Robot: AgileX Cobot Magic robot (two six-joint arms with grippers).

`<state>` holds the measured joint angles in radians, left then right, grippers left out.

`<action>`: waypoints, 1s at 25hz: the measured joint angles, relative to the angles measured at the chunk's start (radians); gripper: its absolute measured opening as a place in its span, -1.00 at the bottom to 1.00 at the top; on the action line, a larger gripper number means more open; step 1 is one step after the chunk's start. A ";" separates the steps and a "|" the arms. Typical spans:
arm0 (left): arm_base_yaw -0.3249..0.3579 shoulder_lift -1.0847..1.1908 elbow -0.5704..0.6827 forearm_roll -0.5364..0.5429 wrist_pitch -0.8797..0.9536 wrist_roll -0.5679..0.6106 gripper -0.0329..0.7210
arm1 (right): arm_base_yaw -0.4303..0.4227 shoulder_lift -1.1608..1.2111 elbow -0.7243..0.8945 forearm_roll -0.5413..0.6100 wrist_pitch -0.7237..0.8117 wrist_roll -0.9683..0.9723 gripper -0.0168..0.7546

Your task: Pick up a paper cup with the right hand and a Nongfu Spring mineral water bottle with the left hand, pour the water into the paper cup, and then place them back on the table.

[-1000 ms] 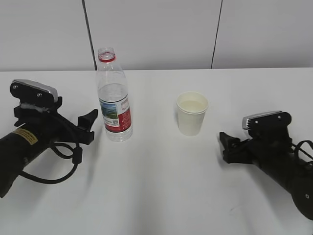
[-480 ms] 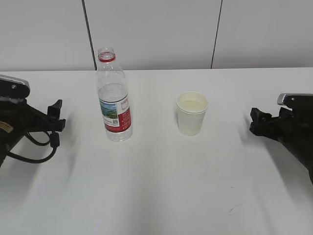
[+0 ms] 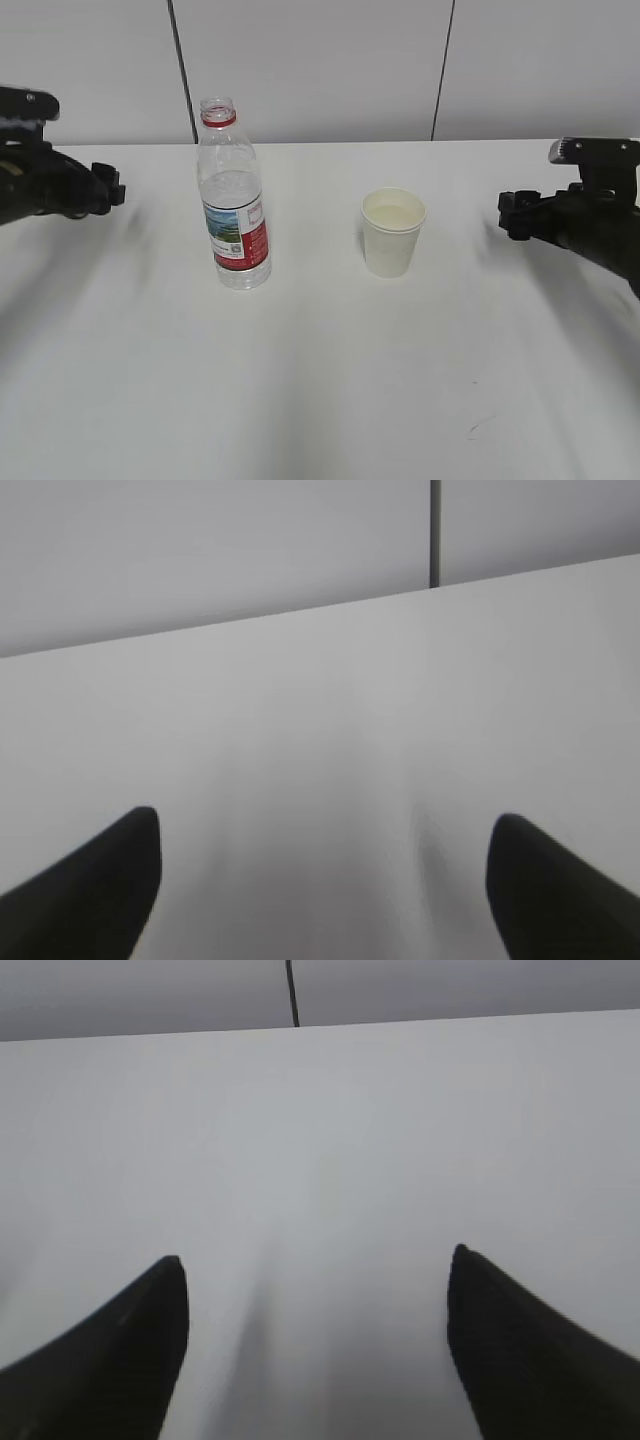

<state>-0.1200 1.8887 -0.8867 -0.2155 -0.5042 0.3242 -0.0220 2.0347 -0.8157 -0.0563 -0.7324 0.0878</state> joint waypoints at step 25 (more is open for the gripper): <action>0.135 -0.039 -0.771 0.352 1.609 -0.184 0.66 | -0.008 -0.071 -0.772 0.112 1.749 -0.177 0.58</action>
<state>0.0150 1.8501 -1.6582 0.1365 1.1051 0.1403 -0.0298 1.9636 -1.5880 0.0558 1.0167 -0.0895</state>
